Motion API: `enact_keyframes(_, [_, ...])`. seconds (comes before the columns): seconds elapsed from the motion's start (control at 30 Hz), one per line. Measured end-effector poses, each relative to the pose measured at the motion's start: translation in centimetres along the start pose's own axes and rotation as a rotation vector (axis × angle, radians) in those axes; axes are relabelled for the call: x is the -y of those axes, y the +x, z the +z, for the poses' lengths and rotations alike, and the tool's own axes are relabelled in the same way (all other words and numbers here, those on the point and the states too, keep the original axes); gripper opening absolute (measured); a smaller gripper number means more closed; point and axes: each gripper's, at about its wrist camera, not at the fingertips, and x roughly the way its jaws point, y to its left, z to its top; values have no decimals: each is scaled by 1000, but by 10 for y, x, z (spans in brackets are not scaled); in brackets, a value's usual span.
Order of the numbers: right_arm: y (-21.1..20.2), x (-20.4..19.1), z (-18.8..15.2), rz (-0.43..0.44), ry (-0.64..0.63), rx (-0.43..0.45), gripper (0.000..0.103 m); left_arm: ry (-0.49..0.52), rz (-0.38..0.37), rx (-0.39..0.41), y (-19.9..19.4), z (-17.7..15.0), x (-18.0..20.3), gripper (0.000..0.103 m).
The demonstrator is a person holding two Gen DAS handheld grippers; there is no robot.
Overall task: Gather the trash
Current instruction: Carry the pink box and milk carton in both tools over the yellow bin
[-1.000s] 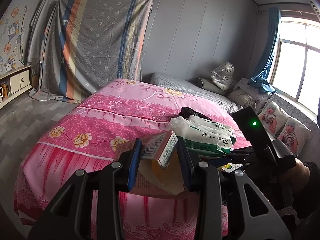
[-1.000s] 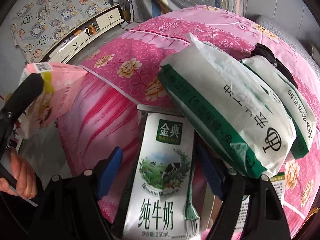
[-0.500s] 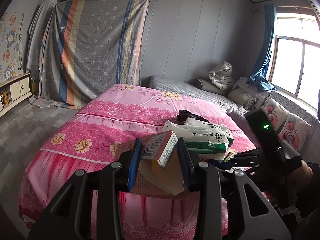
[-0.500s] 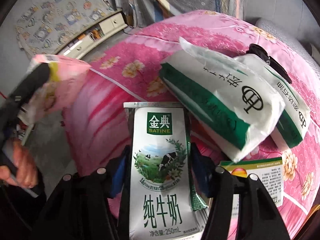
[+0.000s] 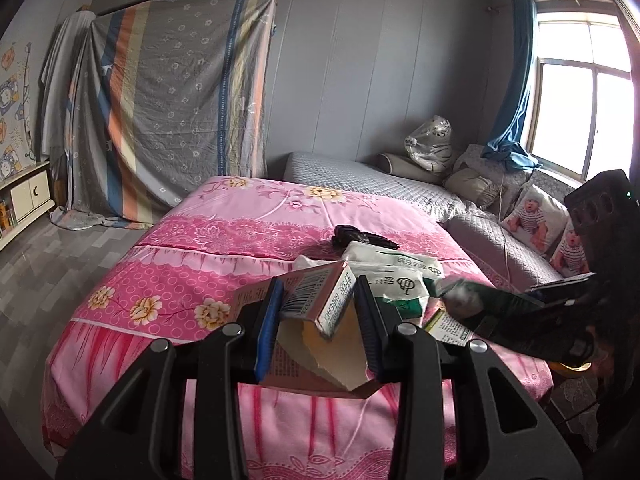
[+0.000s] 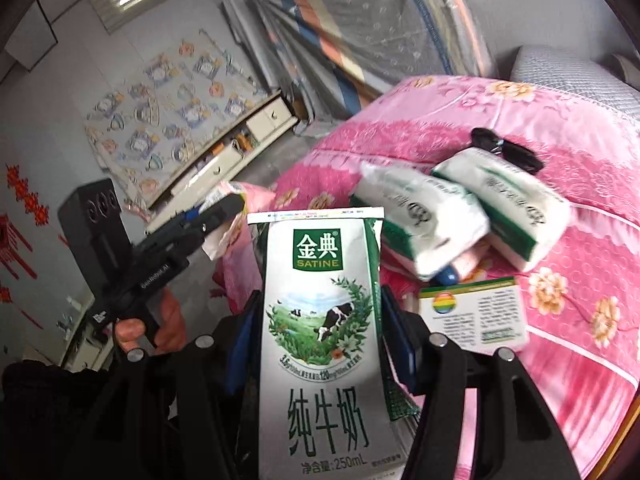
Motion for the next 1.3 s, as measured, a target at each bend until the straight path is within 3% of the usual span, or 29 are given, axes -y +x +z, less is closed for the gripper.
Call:
enact_keyframes(0.33, [-93,68,-36,-126,192,207,54,84,-104,-22,19,11,50,34])
enact_keyframes(0.53, [-149,113,-69,-268,336,337,54,152,-208,-32,37,20,88,34])
enact_keyframes(0.73, [-201,155,-111,-465,475,444,55,237,-348,-49,57,27,143,35])
enact_keyframes(0.97, [-226,206,-162,-638,638,478,55,342,-529,-102,85,25,230,35])
enact_keyframes(1.3, [-217,275,-208,-668,796,437,55,410,-696,-220,131,7,338,35])
